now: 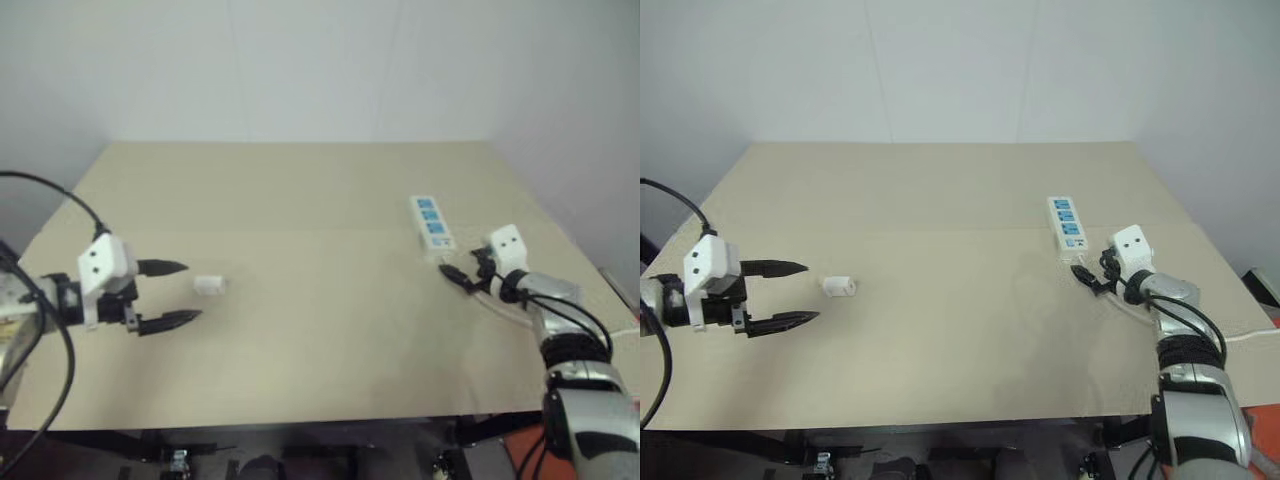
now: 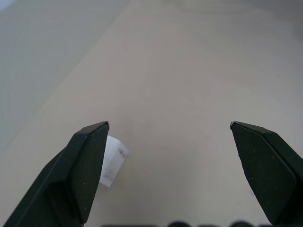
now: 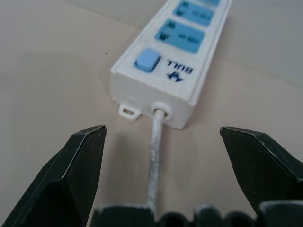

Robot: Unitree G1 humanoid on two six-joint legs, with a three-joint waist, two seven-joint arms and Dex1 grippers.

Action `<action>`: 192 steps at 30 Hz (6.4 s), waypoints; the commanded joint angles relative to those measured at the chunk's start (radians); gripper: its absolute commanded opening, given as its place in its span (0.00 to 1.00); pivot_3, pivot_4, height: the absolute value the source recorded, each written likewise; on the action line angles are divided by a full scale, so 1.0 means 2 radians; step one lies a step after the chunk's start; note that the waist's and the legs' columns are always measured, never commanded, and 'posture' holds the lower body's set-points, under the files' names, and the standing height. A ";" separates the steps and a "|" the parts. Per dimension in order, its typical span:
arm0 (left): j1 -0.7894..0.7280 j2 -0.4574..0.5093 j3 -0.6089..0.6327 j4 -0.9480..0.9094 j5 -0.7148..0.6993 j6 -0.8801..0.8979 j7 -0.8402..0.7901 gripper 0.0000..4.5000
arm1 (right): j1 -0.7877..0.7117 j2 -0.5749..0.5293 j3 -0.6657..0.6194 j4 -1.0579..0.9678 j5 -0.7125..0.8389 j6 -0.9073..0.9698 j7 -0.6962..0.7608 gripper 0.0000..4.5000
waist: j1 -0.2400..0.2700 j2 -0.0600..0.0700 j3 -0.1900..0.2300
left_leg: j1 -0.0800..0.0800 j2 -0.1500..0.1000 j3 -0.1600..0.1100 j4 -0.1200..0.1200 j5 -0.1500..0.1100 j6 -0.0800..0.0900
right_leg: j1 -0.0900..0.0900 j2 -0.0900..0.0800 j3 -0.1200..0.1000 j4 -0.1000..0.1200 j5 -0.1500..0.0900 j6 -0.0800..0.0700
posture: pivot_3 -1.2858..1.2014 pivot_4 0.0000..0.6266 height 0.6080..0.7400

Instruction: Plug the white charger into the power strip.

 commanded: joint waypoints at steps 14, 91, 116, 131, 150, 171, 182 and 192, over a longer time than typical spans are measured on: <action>-0.010 0.000 -0.018 0.003 0.014 -0.013 -0.004 1.00 | -0.003 0.007 -0.013 -0.007 0.014 0.006 0.030 0.00 | -0.002 0.000 0.000 | 0.002 0.000 -0.001 0.000 0.000 0.000 | 0.001 0.000 0.000 0.000 0.000 0.000 | 0.52 0.24 1.00; -0.100 -0.032 -0.078 0.119 0.065 -0.082 -0.045 1.00 | 0.367 0.181 -0.024 -0.485 0.058 0.004 -0.164 0.77 | 0.011 0.000 0.000 | 0.003 0.000 0.000 0.002 0.001 0.000 | 0.002 0.001 0.000 0.002 0.000 0.000 | 0.52 0.24 1.00; -0.638 -0.246 -0.426 0.689 0.448 -0.241 -0.154 1.00 | 0.356 0.142 -0.006 -0.477 0.047 0.039 -0.155 0.75 | 0.004 -0.003 -0.001 | 0.000 -0.001 0.001 0.003 0.001 0.000 | 0.001 0.003 0.000 0.000 0.000 0.001 | 0.52 0.24 1.00; -0.629 -0.275 -0.466 0.733 0.543 -0.265 -0.119 1.00 | 0.380 0.146 -0.003 -0.492 0.044 0.040 -0.172 0.75 | 0.012 -0.003 0.000 | -0.001 -0.001 -0.003 0.004 0.001 0.000 | 0.001 0.002 0.000 0.000 0.000 0.001 | 0.52 0.24 1.00; -0.610 -0.285 -0.470 0.740 0.579 -0.260 -0.076 0.58 | 0.374 0.136 -0.002 -0.487 0.041 0.044 -0.171 0.75 | 0.014 -0.003 0.000 | -0.002 -0.001 -0.005 0.007 0.000 0.001 | 0.001 0.002 -0.001 0.001 0.000 0.002 | 0.52 0.24 1.00; -0.559 -0.227 -0.178 0.566 0.111 -0.181 -0.192 0.23 | 0.255 0.078 0.044 -0.447 0.103 -0.007 0.054 0.75 | -0.002 -0.002 0.000 | -0.003 -0.001 -0.005 0.008 0.000 0.001 | 0.000 0.002 -0.001 0.002 0.001 0.002 | 0.52 0.24 1.00; -0.354 -0.186 -0.174 0.345 -0.105 0.036 -0.192 0.23 | 0.110 0.091 0.136 -0.290 0.103 -0.065 0.313 0.75 | -0.008 -0.002 0.000 | -0.002 -0.001 -0.006 0.008 0.000 0.001 | 0.000 0.002 -0.001 0.004 0.001 0.002 | 0.52 0.24 1.00; -0.327 -0.201 -0.219 0.370 -0.111 0.001 -0.192 0.23 | 0.095 0.110 0.157 -0.223 0.072 -0.089 0.352 0.75 | 0.001 -0.002 0.000 | -0.001 -0.001 -0.006 0.009 0.000 0.001 | 0.002 0.001 -0.001 0.004 0.001 0.002 | 0.52 0.24 1.00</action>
